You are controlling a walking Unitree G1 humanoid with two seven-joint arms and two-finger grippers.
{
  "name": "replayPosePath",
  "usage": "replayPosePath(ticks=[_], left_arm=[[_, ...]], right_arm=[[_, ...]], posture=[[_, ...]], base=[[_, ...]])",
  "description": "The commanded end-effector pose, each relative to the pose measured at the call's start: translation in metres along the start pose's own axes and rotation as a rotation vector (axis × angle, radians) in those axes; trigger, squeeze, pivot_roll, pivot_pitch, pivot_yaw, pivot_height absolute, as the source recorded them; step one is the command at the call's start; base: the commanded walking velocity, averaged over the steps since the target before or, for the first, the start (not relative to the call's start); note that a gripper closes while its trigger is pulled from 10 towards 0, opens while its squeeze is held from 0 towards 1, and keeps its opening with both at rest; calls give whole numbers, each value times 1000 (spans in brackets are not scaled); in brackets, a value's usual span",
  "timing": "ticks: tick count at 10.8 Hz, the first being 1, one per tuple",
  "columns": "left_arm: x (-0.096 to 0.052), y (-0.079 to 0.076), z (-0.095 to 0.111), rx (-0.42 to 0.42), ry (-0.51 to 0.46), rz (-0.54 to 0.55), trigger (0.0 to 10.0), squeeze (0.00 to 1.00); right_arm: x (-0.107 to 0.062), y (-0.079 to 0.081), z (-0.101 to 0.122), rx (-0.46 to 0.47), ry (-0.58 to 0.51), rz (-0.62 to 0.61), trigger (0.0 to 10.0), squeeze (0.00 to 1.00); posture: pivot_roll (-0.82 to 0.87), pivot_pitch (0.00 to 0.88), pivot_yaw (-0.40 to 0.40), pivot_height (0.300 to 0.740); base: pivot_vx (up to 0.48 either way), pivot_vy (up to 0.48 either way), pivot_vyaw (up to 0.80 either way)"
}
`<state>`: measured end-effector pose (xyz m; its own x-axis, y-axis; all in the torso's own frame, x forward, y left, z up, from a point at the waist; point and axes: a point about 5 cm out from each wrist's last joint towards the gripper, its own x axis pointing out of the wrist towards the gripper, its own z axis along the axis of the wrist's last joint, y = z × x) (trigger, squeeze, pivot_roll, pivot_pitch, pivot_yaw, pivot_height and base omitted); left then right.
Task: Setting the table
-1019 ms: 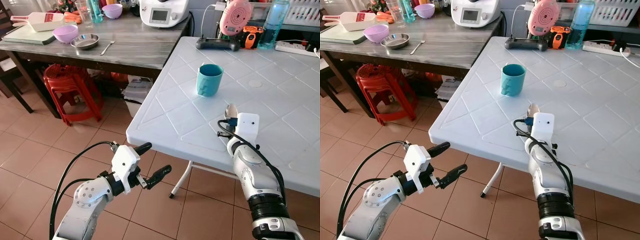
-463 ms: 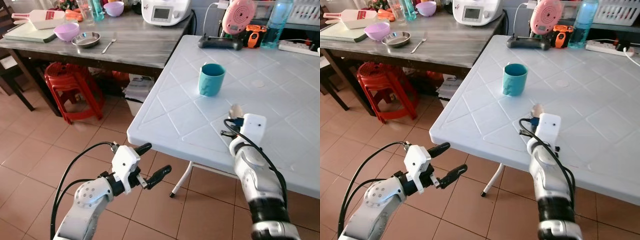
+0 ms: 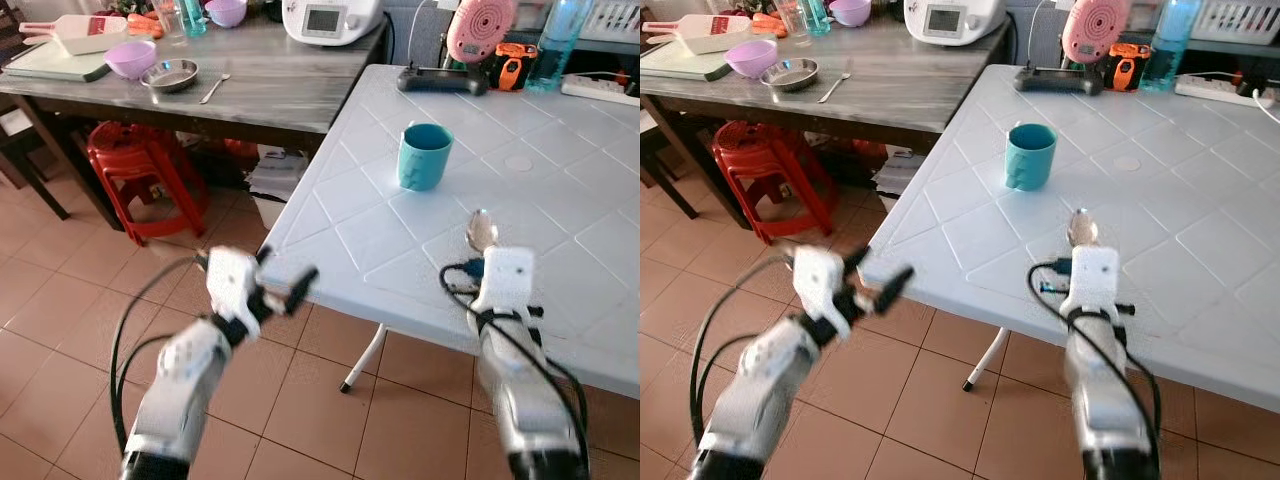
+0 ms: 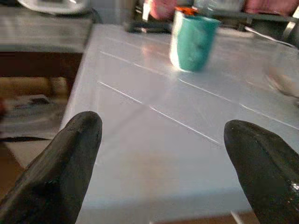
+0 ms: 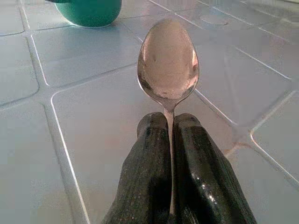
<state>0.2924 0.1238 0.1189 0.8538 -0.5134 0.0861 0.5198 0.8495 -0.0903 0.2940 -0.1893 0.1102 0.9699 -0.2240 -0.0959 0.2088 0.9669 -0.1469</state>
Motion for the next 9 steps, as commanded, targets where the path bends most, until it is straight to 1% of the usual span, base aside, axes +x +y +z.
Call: replayPosePath(ticks=[1,2,3,4,5,6,8,9], left_arm=[[-1,7,0,6,-7,49,10000,0],[2,11,1,-2,-21,99,10000,0],[4,17,1,-14,-26,181,10000,0],[3,19,-1,-13,-20,201,10000,0],[4,17,-5,-13,-13,194,10000,0],[5,15,-6,-14,-15,186,10000,0],[13,9,-5,-21,-32,158,10000,0],[14,9,-4,-22,-37,161,10000,0]], right_arm=[[-4,2,5,-11,-41,-1,10000,0],[-9,2,15,-66,-114,-4,10000,0],[-21,4,29,-50,-208,-6,10000,0],[-24,3,31,-46,-220,-10,10000,0],[-25,-2,25,2,-185,-35,10000,0],[-24,-3,23,-2,-173,-38,10000,0],[-20,-2,27,-15,-187,-26,10000,0],[-19,-2,28,-13,-190,-25,10000,0]], posture=[[25,72,88,740],[20,68,88,740],[10,59,89,740],[8,55,91,740],[6,48,94,740],[6,47,94,740],[2,37,95,740],[2,35,94,740]], base=[[0,0,0],[0,0,0],[0,0,0],[0,0,0],[0,0,0],[0,0,-450],[0,373,-728],[0,382,-800]])
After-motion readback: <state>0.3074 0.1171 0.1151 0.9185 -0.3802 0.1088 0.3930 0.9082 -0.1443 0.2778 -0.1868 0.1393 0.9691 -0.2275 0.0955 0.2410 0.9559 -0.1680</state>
